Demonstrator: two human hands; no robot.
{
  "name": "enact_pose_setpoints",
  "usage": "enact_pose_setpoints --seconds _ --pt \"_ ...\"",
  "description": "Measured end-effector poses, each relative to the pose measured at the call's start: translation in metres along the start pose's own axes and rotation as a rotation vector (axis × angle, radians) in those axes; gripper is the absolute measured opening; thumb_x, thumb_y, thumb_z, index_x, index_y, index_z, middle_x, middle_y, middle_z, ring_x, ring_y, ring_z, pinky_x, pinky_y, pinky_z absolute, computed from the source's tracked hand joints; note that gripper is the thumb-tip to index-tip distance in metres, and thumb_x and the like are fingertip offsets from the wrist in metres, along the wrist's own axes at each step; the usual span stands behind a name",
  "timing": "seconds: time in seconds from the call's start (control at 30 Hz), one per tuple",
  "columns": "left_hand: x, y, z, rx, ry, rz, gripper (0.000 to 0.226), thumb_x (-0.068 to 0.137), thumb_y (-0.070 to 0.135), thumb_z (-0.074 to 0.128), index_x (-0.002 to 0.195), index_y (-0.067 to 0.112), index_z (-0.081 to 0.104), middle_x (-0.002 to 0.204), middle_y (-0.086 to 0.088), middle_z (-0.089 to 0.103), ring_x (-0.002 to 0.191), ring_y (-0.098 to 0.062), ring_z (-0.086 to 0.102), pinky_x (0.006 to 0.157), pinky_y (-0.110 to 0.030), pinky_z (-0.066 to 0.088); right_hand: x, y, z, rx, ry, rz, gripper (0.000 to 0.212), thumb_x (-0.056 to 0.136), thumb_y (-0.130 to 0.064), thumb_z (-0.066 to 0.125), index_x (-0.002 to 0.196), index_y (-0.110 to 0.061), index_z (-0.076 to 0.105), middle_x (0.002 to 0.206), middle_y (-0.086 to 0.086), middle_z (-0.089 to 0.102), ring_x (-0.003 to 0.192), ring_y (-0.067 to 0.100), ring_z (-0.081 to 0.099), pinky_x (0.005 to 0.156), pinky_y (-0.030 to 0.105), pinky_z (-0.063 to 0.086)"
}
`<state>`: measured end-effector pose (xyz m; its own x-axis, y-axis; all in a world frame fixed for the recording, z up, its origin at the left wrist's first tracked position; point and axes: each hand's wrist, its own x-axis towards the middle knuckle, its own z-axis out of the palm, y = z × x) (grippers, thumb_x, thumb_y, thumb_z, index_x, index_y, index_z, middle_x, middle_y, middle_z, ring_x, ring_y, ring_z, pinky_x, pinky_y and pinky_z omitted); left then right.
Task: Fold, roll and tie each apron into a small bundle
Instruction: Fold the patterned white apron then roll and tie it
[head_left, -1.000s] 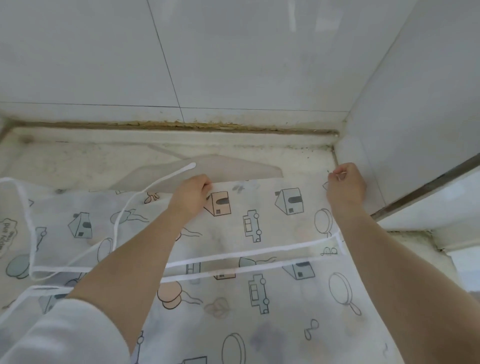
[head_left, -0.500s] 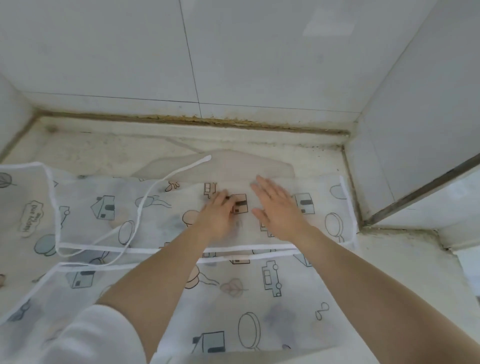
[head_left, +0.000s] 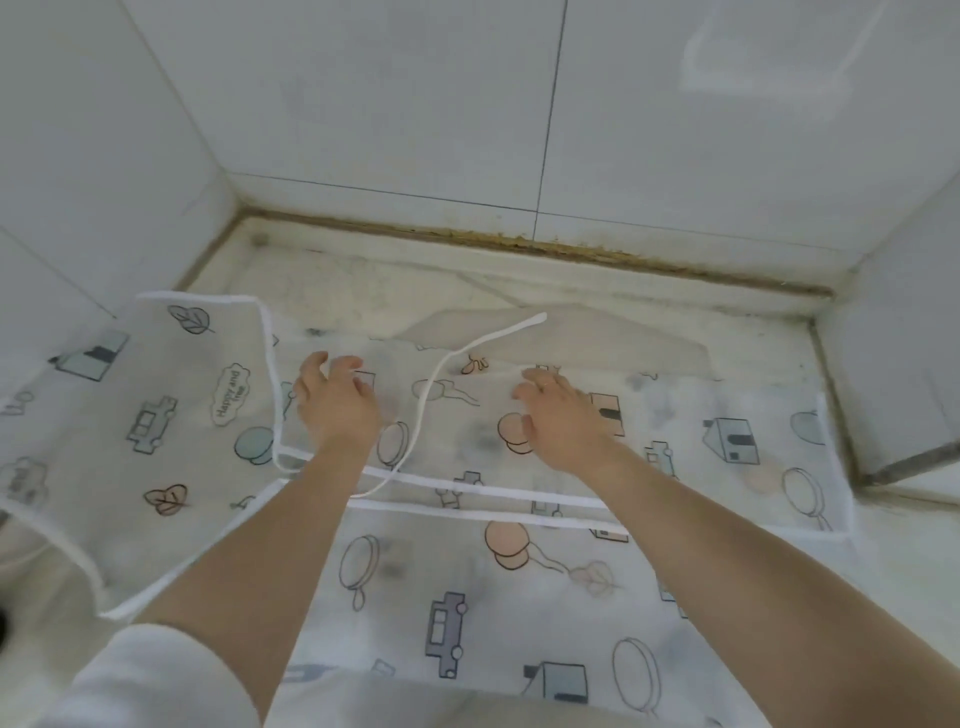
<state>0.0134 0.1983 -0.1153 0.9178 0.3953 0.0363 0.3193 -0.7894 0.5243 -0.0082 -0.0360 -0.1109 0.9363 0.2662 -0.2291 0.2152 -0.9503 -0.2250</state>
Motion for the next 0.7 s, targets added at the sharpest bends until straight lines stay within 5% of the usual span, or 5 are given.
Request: enact_pose_setpoints --seconds 0.13,0.27,0.47,0.6,0.7 --pt "0.032 -0.031 -0.013 -0.069 -0.016 -0.264 0.038 0.096 0.011 0.042 0.134 0.013 0.043 0.153 -0.016 0.01 0.136 -0.036 0.018 0.108 -0.044 0.024 0.032 -0.046 0.005 0.144 -0.1 -0.026 0.056 0.098 -0.014 0.036 0.15 -0.026 0.017 0.151 0.006 0.025 0.132 0.027 0.034 0.103 0.04 0.038" --pt "0.072 -0.051 -0.021 -0.294 -0.084 -0.399 0.056 0.094 0.021 0.051 0.143 0.009 0.027 0.142 -0.02 0.037 0.128 -0.037 0.039 0.101 -0.042 0.035 0.061 -0.07 0.014 0.127 -0.23 0.014 0.059 0.102 -0.035 0.03 0.15 -0.036 -0.004 0.155 0.014 0.017 0.135 0.031 0.032 0.104 0.043 0.038" --pt "0.1 -0.047 -0.026 -0.61 -0.186 -0.56 0.041 0.095 0.033 0.047 0.111 -0.002 0.061 0.079 -0.006 0.055 0.072 -0.023 0.052 0.062 -0.028 0.038 0.086 -0.082 0.025 -0.081 -0.299 0.157 0.061 0.096 -0.052 0.018 0.151 -0.031 0.002 0.158 0.007 0.008 0.141 0.027 0.022 0.098 0.044 0.037" --pt "0.095 -0.047 -0.02 -1.152 -0.304 -0.559 0.022 0.096 0.028 0.051 0.086 0.015 0.065 0.083 0.002 0.063 0.083 -0.019 0.06 0.08 -0.032 0.05 0.093 -0.071 0.03 -0.073 -0.243 0.336 0.066 0.096 -0.05 0.023 0.151 -0.022 -0.001 0.153 0.012 0.019 0.134 0.028 0.033 0.09 0.04 0.041" --pt "0.08 -0.055 -0.008 -0.877 -0.393 -0.436 0.026 0.099 0.026 0.045 0.106 0.009 0.063 0.08 -0.001 0.059 0.073 -0.018 0.056 0.063 -0.029 0.047 0.085 -0.052 0.026 -0.085 -0.192 0.409 0.069 0.097 -0.049 0.03 0.15 -0.02 -0.004 0.153 0.011 0.019 0.131 0.028 0.039 0.086 0.038 0.043"
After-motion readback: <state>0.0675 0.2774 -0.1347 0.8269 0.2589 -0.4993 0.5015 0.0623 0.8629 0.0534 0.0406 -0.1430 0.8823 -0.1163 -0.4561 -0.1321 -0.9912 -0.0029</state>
